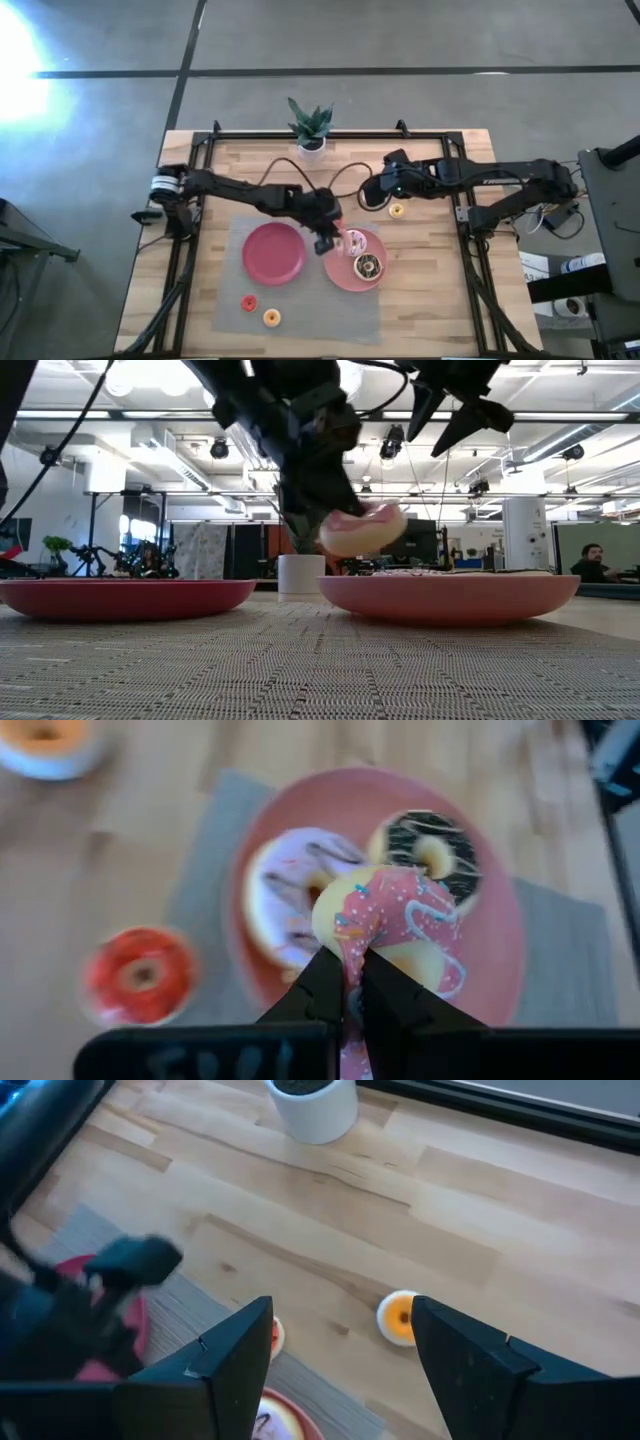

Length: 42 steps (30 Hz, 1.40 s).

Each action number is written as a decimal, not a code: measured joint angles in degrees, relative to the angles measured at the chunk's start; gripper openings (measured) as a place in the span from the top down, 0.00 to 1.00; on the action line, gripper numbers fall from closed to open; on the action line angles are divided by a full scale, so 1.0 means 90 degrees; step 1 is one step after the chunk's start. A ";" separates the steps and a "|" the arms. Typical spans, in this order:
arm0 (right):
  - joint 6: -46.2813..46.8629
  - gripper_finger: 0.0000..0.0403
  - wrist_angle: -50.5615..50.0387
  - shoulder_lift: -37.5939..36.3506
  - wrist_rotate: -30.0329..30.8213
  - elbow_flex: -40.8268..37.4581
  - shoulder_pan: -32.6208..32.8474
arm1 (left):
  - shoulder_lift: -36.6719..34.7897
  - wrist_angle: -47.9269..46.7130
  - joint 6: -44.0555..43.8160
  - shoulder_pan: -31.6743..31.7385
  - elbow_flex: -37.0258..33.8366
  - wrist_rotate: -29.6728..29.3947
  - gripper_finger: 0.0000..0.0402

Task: Pick & Place donuts
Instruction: Put the large pink donut on the light pink plate, then put the small yellow donut on the dark pink plate

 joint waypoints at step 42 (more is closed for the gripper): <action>0.1603 0.43 -0.0928 -0.0180 -0.1984 -0.2386 -0.0328 | -0.1731 -0.1710 0.0568 -0.0204 -0.0163 -0.2240 0.57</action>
